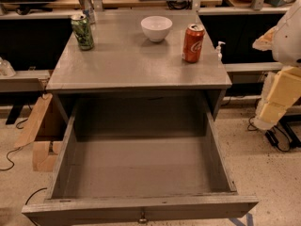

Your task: Place green can into top drawer

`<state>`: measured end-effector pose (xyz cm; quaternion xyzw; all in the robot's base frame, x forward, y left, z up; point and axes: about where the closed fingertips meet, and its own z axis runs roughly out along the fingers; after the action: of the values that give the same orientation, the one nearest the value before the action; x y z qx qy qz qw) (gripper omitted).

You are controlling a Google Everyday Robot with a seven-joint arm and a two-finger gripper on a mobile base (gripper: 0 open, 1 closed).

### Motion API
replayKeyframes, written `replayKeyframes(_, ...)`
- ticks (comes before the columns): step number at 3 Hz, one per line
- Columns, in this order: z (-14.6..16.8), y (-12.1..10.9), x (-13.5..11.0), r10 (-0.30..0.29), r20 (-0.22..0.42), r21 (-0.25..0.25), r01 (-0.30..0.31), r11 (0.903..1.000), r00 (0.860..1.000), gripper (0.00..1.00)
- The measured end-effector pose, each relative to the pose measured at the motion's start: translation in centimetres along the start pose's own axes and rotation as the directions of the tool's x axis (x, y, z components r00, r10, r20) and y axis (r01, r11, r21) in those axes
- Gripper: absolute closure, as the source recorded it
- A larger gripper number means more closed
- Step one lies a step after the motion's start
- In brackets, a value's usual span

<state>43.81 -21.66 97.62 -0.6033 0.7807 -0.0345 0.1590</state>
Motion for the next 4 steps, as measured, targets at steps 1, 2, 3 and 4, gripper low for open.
replayKeyframes(1,0.0,0.0,0.0,0.0,0.0,0.0,0.0,1.0,1.0,0.0)
replayKeyframes(2,0.7,-1.2,-1.1,-0.003,0.052,0.015,0.002,0.9999,0.999,0.0)
replayKeyframes(3,2.3,-3.7,-3.9,-0.004,0.175,0.045,-0.004,0.999,0.984,0.0)
replayKeyframes(4,3.8,-6.1,-7.9,-0.012,0.328,0.076,-0.013,0.997,0.945,0.0)
